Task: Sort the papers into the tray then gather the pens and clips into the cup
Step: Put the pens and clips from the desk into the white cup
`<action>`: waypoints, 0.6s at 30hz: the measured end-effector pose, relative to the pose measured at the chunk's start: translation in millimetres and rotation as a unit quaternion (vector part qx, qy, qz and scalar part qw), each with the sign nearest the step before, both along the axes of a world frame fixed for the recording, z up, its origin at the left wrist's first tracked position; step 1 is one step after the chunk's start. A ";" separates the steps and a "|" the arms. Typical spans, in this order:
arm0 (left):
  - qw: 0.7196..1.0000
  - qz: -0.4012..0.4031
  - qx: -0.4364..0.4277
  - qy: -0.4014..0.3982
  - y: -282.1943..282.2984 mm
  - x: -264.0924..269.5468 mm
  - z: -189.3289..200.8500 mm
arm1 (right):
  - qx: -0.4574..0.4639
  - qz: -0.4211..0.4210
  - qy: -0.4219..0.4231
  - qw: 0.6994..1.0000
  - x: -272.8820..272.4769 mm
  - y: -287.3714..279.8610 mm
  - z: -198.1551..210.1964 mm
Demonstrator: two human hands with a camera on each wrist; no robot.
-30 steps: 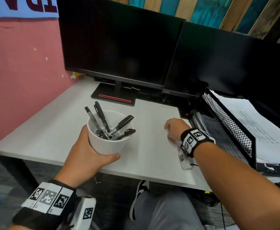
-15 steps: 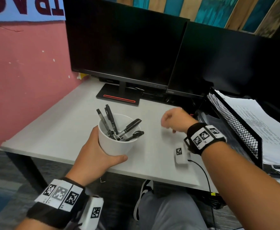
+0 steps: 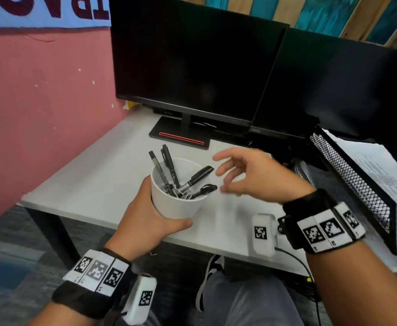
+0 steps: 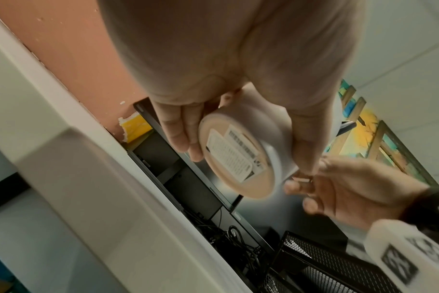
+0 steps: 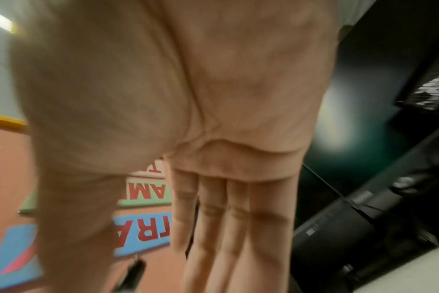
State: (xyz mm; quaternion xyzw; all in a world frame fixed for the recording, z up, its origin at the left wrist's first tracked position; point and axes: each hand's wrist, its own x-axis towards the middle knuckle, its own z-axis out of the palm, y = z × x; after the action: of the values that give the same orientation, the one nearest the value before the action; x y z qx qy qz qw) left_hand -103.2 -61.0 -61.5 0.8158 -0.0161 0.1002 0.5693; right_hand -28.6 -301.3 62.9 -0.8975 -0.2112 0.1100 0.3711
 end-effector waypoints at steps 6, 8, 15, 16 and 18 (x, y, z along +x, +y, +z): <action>0.999 -0.034 -0.010 -0.004 -5.9 5.2 6.3 | 0.119 0.048 0.024 0.991 -28.2 27.3 -47.6; 0.999 -0.043 -0.011 -0.003 -10.1 10.4 5.3 | 0.164 0.021 -0.015 0.986 -30.9 37.0 -55.4; 0.998 -0.063 0.014 0.020 -0.5 18.7 9.2 | 0.192 -0.077 -0.070 0.976 -7.7 36.8 -67.4; 0.998 -0.051 0.019 0.024 4.7 15.3 7.6 | 0.191 -0.101 -0.068 0.974 2.9 32.9 -68.9; 0.999 -0.027 0.024 0.006 17.5 4.0 3.7 | 0.187 -0.154 -0.063 0.968 28.6 21.1 -73.4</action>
State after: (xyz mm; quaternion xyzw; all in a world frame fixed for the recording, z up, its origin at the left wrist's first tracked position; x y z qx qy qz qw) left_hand -99.2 -43.4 -57.7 0.8290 -0.0374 0.0794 0.5523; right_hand 0.0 -280.2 -10.5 -0.8390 -0.1108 -0.0470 0.5307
